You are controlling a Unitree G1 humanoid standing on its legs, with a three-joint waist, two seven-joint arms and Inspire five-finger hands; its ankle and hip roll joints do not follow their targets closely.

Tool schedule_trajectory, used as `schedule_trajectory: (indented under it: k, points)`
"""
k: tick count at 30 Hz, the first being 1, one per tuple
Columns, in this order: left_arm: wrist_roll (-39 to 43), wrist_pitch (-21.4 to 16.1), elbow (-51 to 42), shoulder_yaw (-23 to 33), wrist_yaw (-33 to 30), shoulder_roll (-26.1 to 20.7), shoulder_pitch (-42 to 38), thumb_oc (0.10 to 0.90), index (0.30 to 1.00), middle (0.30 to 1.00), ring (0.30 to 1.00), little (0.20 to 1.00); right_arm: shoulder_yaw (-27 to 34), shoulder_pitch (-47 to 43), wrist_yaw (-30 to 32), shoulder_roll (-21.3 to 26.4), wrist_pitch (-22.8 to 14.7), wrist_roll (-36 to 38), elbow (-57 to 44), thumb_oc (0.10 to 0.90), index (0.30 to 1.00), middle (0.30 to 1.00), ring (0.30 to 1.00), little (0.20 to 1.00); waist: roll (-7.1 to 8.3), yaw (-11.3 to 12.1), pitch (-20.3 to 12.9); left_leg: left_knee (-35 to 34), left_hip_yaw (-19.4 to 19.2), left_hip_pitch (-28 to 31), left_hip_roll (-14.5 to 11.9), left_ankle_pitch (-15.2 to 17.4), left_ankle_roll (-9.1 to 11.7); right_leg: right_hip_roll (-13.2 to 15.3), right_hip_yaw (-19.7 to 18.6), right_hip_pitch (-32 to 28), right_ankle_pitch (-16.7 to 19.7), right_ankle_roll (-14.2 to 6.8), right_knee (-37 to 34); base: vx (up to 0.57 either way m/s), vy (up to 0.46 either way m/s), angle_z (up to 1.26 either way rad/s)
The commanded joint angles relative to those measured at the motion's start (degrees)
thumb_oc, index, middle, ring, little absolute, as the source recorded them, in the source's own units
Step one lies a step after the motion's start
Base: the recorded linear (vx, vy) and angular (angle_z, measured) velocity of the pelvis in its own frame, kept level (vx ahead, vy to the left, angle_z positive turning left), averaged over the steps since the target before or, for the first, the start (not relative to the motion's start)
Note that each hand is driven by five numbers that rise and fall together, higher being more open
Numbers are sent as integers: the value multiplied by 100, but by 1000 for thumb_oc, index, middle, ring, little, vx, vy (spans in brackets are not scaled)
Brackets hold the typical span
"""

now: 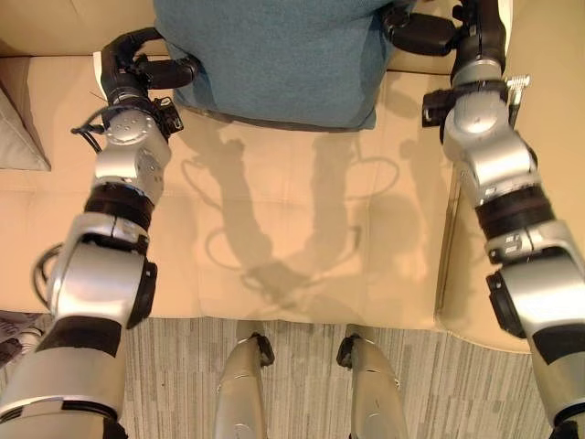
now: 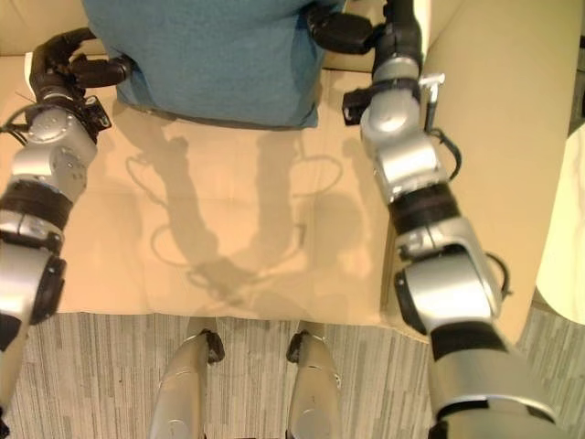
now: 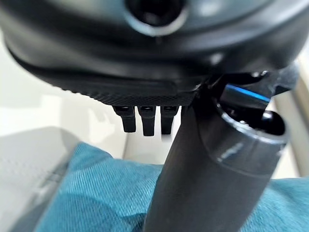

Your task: Pick up all the scattered cushions and arrange them neatly on the sofa.

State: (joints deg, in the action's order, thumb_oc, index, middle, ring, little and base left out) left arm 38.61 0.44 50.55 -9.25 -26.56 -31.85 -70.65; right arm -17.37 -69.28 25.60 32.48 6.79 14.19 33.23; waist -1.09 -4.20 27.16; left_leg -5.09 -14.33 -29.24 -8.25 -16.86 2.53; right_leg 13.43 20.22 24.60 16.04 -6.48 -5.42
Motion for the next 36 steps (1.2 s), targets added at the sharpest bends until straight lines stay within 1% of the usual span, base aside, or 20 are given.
schedule_trajectory:
  k: [1, 3, 4, 5, 6, 9, 10, 11, 12, 15, 18, 19, 20, 22, 24, 26, 28, 30, 33, 36]
  points:
    - [810, -882, -433, 181, -87, -28, 99, 800, 900, 900, 900, 900, 341, 6, 524, -164, -433, -99, -112, 800, 900, 900, 900, 900, -14, 51, -861, 9, 130, 1081, -334, 1493, 654, 305, -64, -358, -1218, -467, 726, 31, 8, -2]
    - [831, -722, -482, 317, -76, 173, 626, 800, 900, 900, 900, 900, 506, 475, 534, -343, -481, -139, -435, 800, 900, 900, 900, 900, -15, 56, -841, 18, 137, 1256, -331, 1515, 630, 298, -42, -540, -1263, -431, 755, -4, 3, 0]
    - [760, -643, -389, 355, -108, 291, 745, 800, 900, 900, 900, 900, 641, 732, 612, -446, -544, -159, -687, 800, 900, 900, 900, 900, -1, 39, -825, 22, 65, 1293, -319, 1426, 588, 311, 25, -569, -1192, -364, 767, 37, 12, 4]
    - [754, -628, -324, 437, -137, 354, 906, 800, 900, 900, 900, 900, 763, 972, 669, -551, -568, -196, -905, 800, 900, 900, 900, 900, -7, 32, -868, 22, 117, 1430, -334, 1561, 609, 285, -63, -691, -1308, -402, 760, -33, 19, 4]
    - [747, -600, -305, 533, -141, 414, 1086, 800, 900, 900, 900, 900, 870, 1164, 688, -610, -641, -205, -1074, 800, 900, 900, 900, 900, -2, 36, -848, 29, 40, 1456, -319, 1480, 566, 300, 11, -711, -1237, -338, 776, 60, 12, 0]
    - [1084, -675, -454, 928, -45, 678, 2092, 800, 900, 900, 900, 900, 1072, 1932, 551, -714, -717, -534, -1553, 800, 900, 900, 900, 900, 3, 51, -978, 17, 7, 1764, -309, 1582, 518, 255, 19, -1003, -1302, -301, 734, 61, 11, -1]
    - [1079, -674, -492, 932, -54, 694, 2152, 800, 900, 900, 900, 900, 1068, 1983, 547, -722, -708, -547, -1583, 800, 900, 900, 900, 900, 0, 48, -1000, 11, 5, 1779, -307, 1579, 516, 255, 19, -1020, -1294, -301, 721, 87, 13, -5]
    - [928, -655, -494, 1096, -15, 755, 2569, 800, 900, 900, 900, 900, 1048, 2281, 347, -715, -739, -700, -1650, 800, 900, 900, 900, 900, 1, 74, -1110, 9, 0, 1914, -301, 1619, 506, 235, 53, -1155, -1314, -282, 670, 145, -5, -5]
    - [542, -544, 51, 1279, 40, 636, 2921, 800, 900, 900, 900, 900, 977, 2617, 186, -738, -877, -733, -1757, 800, 900, 900, 900, 900, 23, 62, -1261, 9, -49, 2113, -305, 1685, 487, 224, 53, -1331, -1354, -260, 645, 192, 3, -6]
    - [624, -417, 1172, 1869, 60, 515, 3407, 800, 900, 900, 900, 900, 974, 3349, 141, -1082, -1094, -472, -1970, 800, 900, 900, 900, 900, 18, -10, -1520, 9, -117, 2412, -286, 1776, 487, 187, 105, -1645, -1381, -253, 522, 158, 15, -12]
    - [783, -628, 1014, 2437, -157, 671, 4108, 800, 900, 900, 900, 900, 1165, 4120, -26, -1106, -1269, -436, -2336, 800, 900, 900, 900, 900, 28, -21, -1764, 9, -137, 2571, -283, 1828, 478, 130, 214, -1872, -1396, -244, 399, 94, 4, 1]
    - [702, -710, 784, 2478, -183, 791, 4471, 800, 900, 900, 900, 900, 1234, 4408, -120, -1056, -1316, -432, -2422, 800, 900, 900, 900, 900, 18, -26, -1869, 9, -115, 2607, -289, 1840, 474, 120, 264, -1953, -1395, -240, 353, 74, 19, 10]
    - [464, -852, 414, 2483, -73, 909, 5023, 800, 900, 900, 900, 900, 1529, 4849, -297, -889, -1415, -426, -2590, 800, 900, 900, 900, 900, 38, -27, -1992, 9, -122, 2674, -289, 1850, 467, 93, 318, -2091, -1389, -246, 286, 55, 30, 14]
    - [399, -931, 93, 2461, 197, 1060, 5653, 800, 900, 900, 900, 900, 1840, 5374, -543, -702, -1454, -466, -2652, 800, 900, 900, 900, 900, 32, -30, -2115, 9, -108, 2735, -289, 1865, 460, 71, 375, -2213, -1387, -248, 231, 5, 47, 15]
    - [257, -906, 104, 2406, 597, 1199, 6217, 800, 900, 900, 900, 900, 2167, 5885, -777, -554, -1509, -517, -2472, 800, 900, 900, 900, 900, 35, -44, -2220, 9, -108, 2802, -281, 1872, 447, 64, 410, -2309, -1401, -246, 229, -23, 49, 10]
    - [223, -866, 166, 2392, 749, 1221, 6422, 800, 900, 900, 900, 900, 2303, 6076, -860, -554, -1511, -413, -2359, 800, 900, 900, 900, 900, 38, -49, -2261, 9, -107, 2840, -274, 1873, 437, 62, 423, -2355, -1415, -238, 245, -26, 43, 7]
    - [-13, -736, 388, 2295, 1084, 1487, 7055, 800, 900, 900, 900, 900, 2660, 6739, -946, -749, -1464, -217, -1865, 800, 900, 900, 900, 900, 39, -66, -2347, 9, -107, 2990, -262, 1916, 397, 88, 447, -2487, -1477, -233, 342, -66, 117, -5]
    - [-27, -634, 639, 2248, 1295, 1686, 7365, 800, 900, 900, 900, 900, 2831, 7172, -952, -912, -1379, -199, -1574, 800, 900, 900, 900, 900, 46, -77, -2405, 9, -103, 3100, -250, 1949, 380, 120, 479, -2585, -1501, -234, 406, -59, 101, -1]
    - [-207, -577, 846, 2122, 1413, 1869, 7606, 800, 900, 900, 900, 900, 2954, 7483, -880, -1080, -1311, -301, -1274, 800, 900, 900, 900, 900, 59, -74, -2445, 9, -55, 3132, -218, 1968, 360, 167, 533, -2670, -1526, -243, 477, -70, 96, 1]
    - [-517, -515, 1282, 1867, 1488, 2050, 7687, 800, 900, 900, 900, 900, 3052, 7651, -771, -1357, -1344, -63, -898, 800, 900, 900, 900, 900, 86, -103, -2483, 9, 67, 3107, -121, 2013, 329, 261, 574, -2696, -1493, -271, 606, -103, 151, 4]
